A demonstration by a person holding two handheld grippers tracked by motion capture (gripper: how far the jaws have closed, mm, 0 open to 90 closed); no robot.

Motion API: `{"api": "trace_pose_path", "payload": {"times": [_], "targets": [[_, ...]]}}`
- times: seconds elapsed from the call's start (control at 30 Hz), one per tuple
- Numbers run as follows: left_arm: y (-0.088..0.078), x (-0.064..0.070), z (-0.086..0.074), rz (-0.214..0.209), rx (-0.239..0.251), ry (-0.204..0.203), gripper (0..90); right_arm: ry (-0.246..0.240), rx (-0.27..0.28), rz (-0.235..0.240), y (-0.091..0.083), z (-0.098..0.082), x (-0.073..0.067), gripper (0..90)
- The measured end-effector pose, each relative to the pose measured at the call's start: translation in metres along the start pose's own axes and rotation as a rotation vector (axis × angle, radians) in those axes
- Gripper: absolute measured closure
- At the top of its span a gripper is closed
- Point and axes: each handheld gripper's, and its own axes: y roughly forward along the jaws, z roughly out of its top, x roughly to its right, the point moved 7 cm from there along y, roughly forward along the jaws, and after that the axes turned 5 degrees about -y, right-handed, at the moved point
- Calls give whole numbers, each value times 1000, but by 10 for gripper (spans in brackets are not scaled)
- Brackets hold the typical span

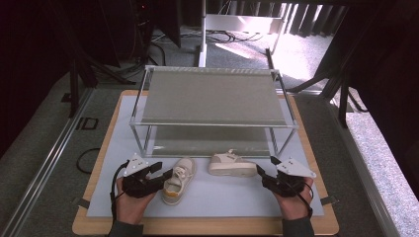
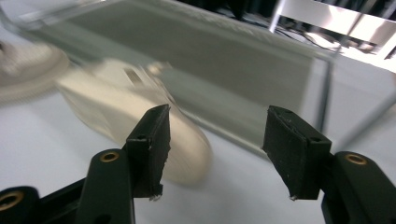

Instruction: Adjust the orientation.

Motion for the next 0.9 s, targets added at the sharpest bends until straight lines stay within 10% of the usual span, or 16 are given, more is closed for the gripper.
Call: {"api": "trace_pose_path", "payload": {"times": [0.33, 0.9], "targets": [[0, -3, -2, -5, -1, -13, 480, -50, -11, 46, 38, 26, -22, 418], [5, 0, -3, -14, -11, -14, 482, -24, -55, 79, 57, 17, -26, 426]]}}
